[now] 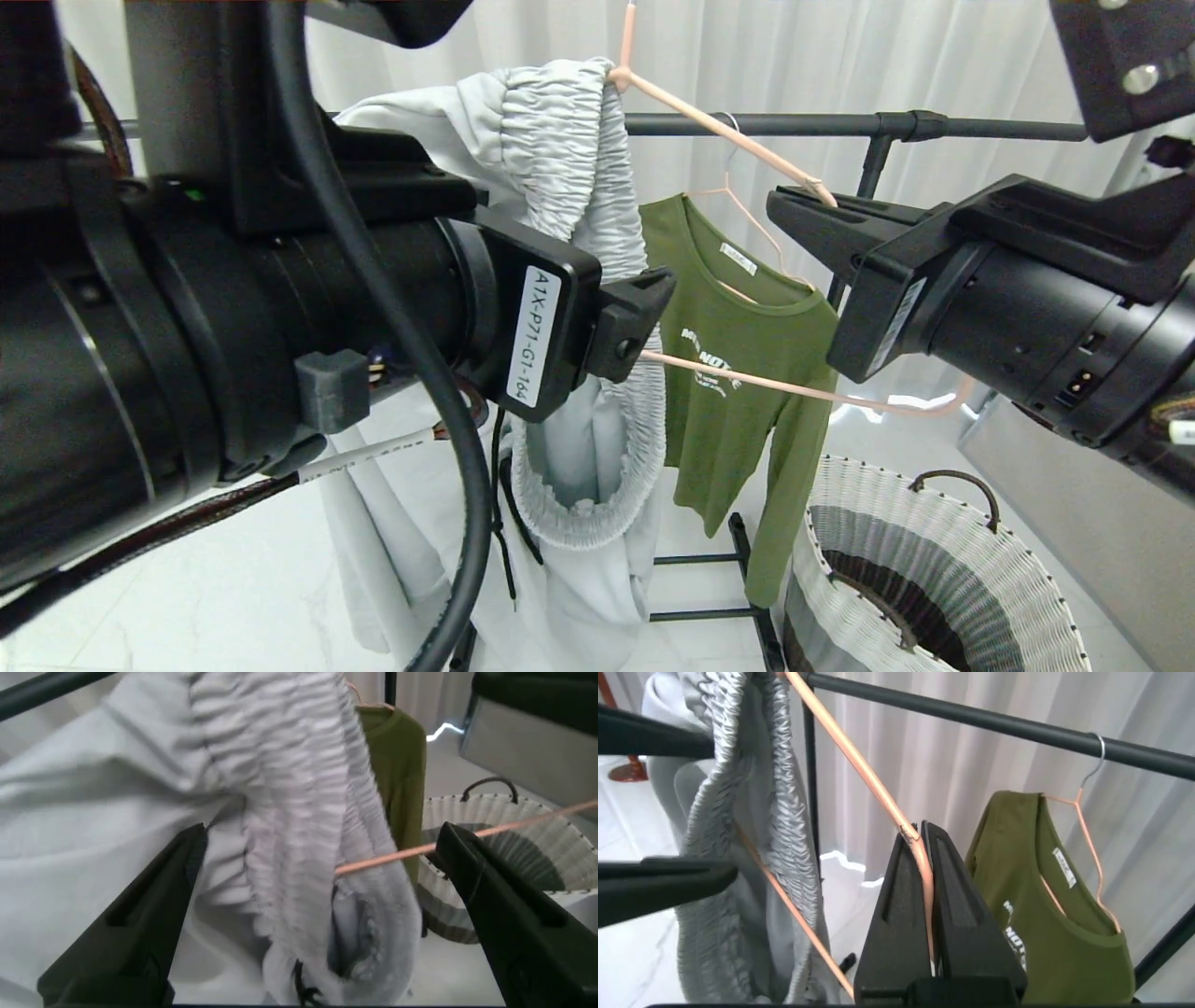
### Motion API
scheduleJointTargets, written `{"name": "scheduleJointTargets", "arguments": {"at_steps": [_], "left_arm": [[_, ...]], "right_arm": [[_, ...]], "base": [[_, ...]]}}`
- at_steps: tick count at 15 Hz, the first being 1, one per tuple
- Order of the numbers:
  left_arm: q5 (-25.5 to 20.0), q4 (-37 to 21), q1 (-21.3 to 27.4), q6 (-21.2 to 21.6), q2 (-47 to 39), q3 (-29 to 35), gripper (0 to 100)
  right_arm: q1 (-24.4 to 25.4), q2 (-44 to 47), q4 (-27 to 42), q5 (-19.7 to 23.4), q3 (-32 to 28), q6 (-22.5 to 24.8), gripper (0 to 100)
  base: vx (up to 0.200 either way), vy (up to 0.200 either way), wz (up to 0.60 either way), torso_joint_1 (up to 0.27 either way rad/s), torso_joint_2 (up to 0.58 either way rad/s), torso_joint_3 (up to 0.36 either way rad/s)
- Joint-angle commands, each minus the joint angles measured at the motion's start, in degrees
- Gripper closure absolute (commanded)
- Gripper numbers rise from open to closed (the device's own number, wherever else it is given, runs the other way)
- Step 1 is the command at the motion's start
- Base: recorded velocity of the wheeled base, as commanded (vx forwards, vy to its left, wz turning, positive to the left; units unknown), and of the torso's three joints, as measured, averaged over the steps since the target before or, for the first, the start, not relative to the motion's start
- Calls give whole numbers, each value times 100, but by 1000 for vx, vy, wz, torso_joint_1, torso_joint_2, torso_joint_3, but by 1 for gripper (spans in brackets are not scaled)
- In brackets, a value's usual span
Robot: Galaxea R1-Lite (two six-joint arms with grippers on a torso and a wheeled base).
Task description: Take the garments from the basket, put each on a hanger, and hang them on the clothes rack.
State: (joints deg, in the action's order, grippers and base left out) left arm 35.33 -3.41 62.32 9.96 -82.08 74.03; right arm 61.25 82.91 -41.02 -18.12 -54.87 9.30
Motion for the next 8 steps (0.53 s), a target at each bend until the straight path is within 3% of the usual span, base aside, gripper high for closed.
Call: {"name": "scheduleJointTargets", "arguments": {"at_steps": [1,3,6,8], "left_arm": [[-8,-1,0,6,140,-179,0],[-8,-1,52,173,509,-513,0],[-70,-1,61,1008,1396,-1146,0],[-422,7,44,1553,1774,-1295,0]], "right_arm": [[-25,-64,-11,-8,11,28,100],[-148,-135,-11,1,143,45,100],[-297,-389,-11,45,389,81,100],[-297,-548,-2,45,609,107,100]], "base": [[0,0,0,0,0,0],[0,0,0,0,0,0],[0,0,0,0,0,0],[0,0,0,0,0,0]]}}
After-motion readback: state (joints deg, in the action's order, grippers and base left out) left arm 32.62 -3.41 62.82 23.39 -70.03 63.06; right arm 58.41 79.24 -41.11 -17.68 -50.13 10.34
